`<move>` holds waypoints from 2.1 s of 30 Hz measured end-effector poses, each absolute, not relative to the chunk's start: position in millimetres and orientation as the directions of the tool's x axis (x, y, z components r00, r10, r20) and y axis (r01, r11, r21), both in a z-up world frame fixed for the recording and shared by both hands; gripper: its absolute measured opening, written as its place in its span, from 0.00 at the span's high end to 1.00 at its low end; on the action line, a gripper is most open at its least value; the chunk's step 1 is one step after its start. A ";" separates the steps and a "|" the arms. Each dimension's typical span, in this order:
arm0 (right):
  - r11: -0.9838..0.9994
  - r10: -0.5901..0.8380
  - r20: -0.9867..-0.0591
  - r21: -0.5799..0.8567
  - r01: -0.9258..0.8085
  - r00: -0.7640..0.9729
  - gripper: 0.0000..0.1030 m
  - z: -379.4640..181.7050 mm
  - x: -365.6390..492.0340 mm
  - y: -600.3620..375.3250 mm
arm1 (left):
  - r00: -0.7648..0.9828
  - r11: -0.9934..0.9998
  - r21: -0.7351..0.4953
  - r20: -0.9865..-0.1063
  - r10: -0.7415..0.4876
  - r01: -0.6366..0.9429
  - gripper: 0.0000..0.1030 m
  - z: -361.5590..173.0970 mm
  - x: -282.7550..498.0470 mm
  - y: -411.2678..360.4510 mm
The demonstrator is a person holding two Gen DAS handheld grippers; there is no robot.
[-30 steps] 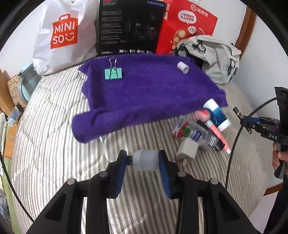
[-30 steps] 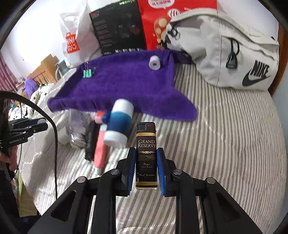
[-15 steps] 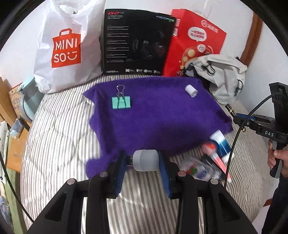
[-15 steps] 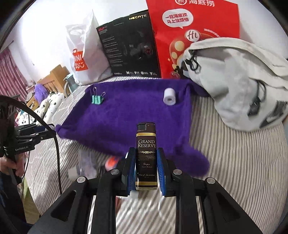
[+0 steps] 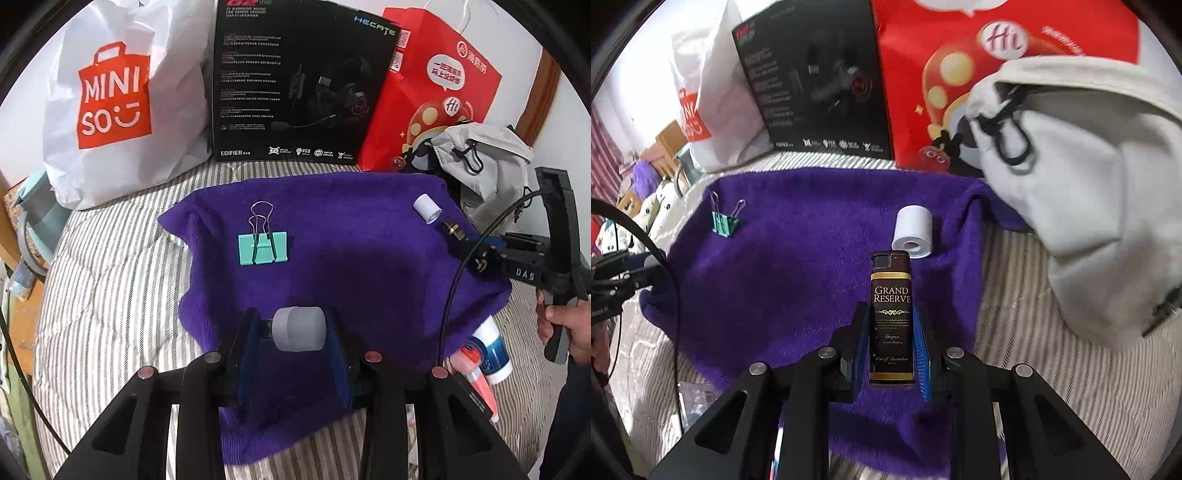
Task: Organize rigid objects
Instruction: 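Set the bottle on the towel with the right gripper while the left places the cylinder, then grasp the white plug charger with the left gripper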
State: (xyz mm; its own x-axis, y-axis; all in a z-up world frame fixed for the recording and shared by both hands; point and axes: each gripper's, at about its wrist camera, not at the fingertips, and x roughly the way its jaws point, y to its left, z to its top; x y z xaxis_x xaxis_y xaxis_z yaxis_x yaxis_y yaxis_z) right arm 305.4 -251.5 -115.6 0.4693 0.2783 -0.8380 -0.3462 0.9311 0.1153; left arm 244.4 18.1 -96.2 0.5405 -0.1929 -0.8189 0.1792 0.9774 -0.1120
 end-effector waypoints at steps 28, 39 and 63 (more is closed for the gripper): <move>0.924 0.262 -0.843 0.077 -0.376 0.471 0.48 -104.9 268.6 -253.1 | 0.525 0.987 0.022 -0.848 -0.065 0.158 0.67 -137.9 293.3 2.9; 0.924 0.278 -0.836 0.097 -0.371 0.473 0.47 -94.1 222.3 -267.9 | 0.501 0.980 0.068 -0.865 -0.036 0.188 0.45 -138.4 279.9 -11.4; 0.958 0.248 -0.824 0.129 -0.257 0.509 0.42 -71.0 136.2 -307.7 | 0.473 0.922 -0.041 -0.849 -0.235 0.385 0.41 -117.4 112.7 -60.7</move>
